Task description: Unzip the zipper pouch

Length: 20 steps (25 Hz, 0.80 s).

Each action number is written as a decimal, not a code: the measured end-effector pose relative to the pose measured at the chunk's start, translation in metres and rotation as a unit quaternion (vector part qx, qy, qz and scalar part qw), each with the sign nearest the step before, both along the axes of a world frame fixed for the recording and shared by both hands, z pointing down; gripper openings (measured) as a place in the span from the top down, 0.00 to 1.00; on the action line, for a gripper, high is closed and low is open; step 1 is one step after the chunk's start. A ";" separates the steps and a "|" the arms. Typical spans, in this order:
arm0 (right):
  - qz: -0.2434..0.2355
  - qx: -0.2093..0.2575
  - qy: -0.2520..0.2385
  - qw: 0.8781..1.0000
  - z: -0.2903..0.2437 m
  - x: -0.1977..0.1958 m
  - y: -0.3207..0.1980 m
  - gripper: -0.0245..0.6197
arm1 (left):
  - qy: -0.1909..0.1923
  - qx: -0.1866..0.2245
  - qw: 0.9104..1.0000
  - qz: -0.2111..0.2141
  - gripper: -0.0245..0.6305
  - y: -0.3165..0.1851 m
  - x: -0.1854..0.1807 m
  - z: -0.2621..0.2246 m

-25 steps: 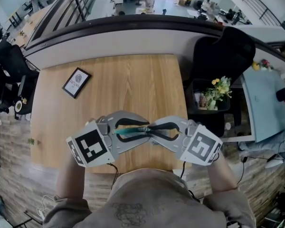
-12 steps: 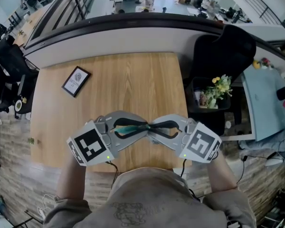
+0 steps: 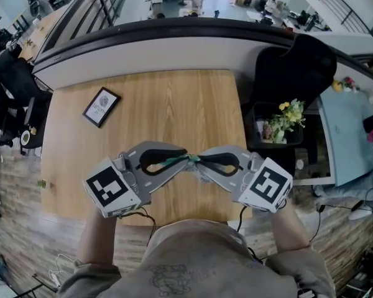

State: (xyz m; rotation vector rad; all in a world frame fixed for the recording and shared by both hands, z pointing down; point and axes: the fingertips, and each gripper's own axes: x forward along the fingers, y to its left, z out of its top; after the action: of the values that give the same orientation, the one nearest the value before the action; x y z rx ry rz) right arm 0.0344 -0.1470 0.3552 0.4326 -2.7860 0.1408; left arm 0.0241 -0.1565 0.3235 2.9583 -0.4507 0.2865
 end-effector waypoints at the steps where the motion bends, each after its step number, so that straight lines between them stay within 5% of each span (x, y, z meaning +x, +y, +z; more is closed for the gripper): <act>1: 0.003 -0.003 -0.007 1.000 -0.002 0.001 -0.001 0.92 | 0.004 0.007 1.000 0.001 0.91 -0.001 -0.002 0.000; 13: 0.011 -0.014 -0.020 1.000 -0.005 0.007 -0.001 0.93 | 0.024 -0.029 0.999 -0.010 0.96 -0.004 -0.007 0.002; 20: 0.020 0.008 -0.012 1.000 -0.009 0.007 -0.003 0.93 | 0.043 -0.101 0.993 -0.048 0.96 -0.020 -0.020 0.006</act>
State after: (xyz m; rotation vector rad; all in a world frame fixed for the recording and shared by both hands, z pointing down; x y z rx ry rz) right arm 0.0413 -0.1498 0.3457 0.4941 -2.8042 0.1333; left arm 0.0040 -0.1768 0.3298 2.7304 -0.5185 0.1799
